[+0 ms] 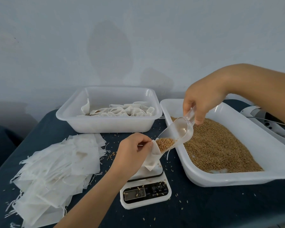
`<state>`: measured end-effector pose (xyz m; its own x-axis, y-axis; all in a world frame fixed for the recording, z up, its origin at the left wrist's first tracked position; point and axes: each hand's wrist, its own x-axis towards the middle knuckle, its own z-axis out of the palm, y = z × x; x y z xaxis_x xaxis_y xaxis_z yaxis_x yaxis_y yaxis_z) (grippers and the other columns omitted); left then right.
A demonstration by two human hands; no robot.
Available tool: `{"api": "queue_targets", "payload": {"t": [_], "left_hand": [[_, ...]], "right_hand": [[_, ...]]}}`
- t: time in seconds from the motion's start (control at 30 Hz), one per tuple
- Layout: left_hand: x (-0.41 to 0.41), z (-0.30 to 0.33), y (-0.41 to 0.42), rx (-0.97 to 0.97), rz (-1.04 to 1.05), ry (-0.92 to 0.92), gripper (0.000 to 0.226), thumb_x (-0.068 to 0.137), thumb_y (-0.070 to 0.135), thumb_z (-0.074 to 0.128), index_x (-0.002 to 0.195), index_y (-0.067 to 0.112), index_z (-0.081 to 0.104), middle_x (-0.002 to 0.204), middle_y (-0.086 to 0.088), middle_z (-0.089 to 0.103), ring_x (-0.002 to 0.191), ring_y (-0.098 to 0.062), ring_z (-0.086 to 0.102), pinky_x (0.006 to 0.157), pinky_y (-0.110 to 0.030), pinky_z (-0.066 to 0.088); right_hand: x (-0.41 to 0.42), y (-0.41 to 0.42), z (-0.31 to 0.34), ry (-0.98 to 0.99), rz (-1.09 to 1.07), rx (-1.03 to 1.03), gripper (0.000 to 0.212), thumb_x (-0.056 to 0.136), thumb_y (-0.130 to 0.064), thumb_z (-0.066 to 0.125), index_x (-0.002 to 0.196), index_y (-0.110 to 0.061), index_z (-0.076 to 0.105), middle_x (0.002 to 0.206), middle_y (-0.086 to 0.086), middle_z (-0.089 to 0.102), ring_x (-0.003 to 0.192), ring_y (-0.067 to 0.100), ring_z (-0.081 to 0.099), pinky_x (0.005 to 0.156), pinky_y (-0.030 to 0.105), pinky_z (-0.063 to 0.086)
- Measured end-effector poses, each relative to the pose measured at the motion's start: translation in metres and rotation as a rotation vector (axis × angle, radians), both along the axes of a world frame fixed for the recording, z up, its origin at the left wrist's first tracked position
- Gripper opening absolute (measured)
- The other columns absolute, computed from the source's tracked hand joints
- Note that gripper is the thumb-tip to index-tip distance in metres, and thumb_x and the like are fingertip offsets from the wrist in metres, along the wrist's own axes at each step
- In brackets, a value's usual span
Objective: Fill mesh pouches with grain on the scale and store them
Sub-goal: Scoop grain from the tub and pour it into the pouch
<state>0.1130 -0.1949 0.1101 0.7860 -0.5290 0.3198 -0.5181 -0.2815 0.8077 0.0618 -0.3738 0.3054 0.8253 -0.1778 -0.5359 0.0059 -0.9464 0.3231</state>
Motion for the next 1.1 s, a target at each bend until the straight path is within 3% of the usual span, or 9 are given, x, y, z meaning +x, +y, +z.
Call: {"api": "queue_targets", "payload": {"t": [0.17, 0.5, 0.6, 0.73, 0.87, 0.93, 1.1], "left_hand": [[0.000, 0.000, 0.001, -0.011, -0.002, 0.008, 0.010, 0.089, 0.019, 0.061, 0.089, 0.026, 0.068, 0.087, 0.017, 0.064, 0.079, 0.009, 0.055, 0.065, -0.003, 0.039], [-0.001, 0.002, 0.002, -0.028, -0.009, 0.016, 0.012, 0.089, 0.019, 0.062, 0.085, 0.030, 0.065, 0.088, 0.018, 0.064, 0.084, 0.009, 0.055, 0.069, -0.002, 0.040], [0.000, 0.001, 0.003, -0.040, -0.011, 0.020, 0.014, 0.089, 0.018, 0.062, 0.084, 0.031, 0.064, 0.088, 0.018, 0.064, 0.082, 0.010, 0.055, 0.068, -0.002, 0.040], [0.000, 0.001, 0.004, -0.042, 0.004, 0.019, 0.019, 0.089, 0.020, 0.062, 0.080, 0.037, 0.062, 0.085, 0.021, 0.063, 0.081, 0.012, 0.055, 0.066, -0.001, 0.039], [0.001, 0.000, 0.006, -0.047, 0.007, 0.013, 0.019, 0.088, 0.020, 0.062, 0.080, 0.037, 0.062, 0.084, 0.021, 0.063, 0.079, 0.013, 0.055, 0.065, -0.001, 0.038], [0.001, -0.001, 0.006, -0.054, 0.007, 0.017, 0.018, 0.088, 0.020, 0.062, 0.081, 0.036, 0.063, 0.083, 0.021, 0.063, 0.078, 0.013, 0.055, 0.065, -0.001, 0.039], [0.003, -0.002, 0.006, -0.054, 0.028, 0.016, 0.019, 0.088, 0.021, 0.062, 0.079, 0.038, 0.061, 0.080, 0.021, 0.063, 0.076, 0.012, 0.054, 0.065, -0.001, 0.038]], "right_hand": [[0.003, 0.003, 0.002, -0.003, 0.012, -0.002, 0.021, 0.080, -0.037, 0.071, 0.096, -0.039, 0.058, 0.103, -0.007, 0.069, 0.096, 0.011, 0.062, 0.078, 0.021, 0.045], [0.009, 0.005, 0.004, -0.003, 0.036, -0.052, 0.022, 0.079, -0.035, 0.072, 0.098, -0.035, 0.061, 0.096, -0.007, 0.069, 0.090, 0.012, 0.063, 0.065, 0.018, 0.041], [0.010, 0.005, 0.003, -0.002, 0.033, -0.048, 0.024, 0.079, -0.035, 0.073, 0.099, -0.035, 0.061, 0.098, -0.007, 0.068, 0.093, 0.012, 0.063, 0.069, 0.018, 0.042], [0.005, -0.002, 0.008, -0.015, 0.031, -0.053, 0.030, 0.079, -0.039, 0.071, 0.108, -0.034, 0.063, 0.106, -0.007, 0.068, 0.101, 0.011, 0.062, 0.091, 0.027, 0.046], [-0.003, -0.013, 0.007, -0.019, 0.006, 0.006, 0.020, 0.079, -0.040, 0.071, 0.089, -0.048, 0.056, 0.100, -0.008, 0.069, 0.093, 0.007, 0.062, 0.079, 0.021, 0.043], [-0.006, -0.023, 0.003, -0.026, 0.002, 0.047, 0.020, 0.078, -0.040, 0.072, 0.089, -0.047, 0.057, 0.097, -0.012, 0.068, 0.091, 0.006, 0.063, 0.077, 0.020, 0.044], [-0.026, -0.071, -0.003, -0.151, -0.113, 0.259, 0.029, 0.069, -0.055, 0.073, 0.096, -0.051, 0.063, 0.099, -0.020, 0.069, 0.093, 0.001, 0.065, 0.095, 0.030, 0.047]]}}
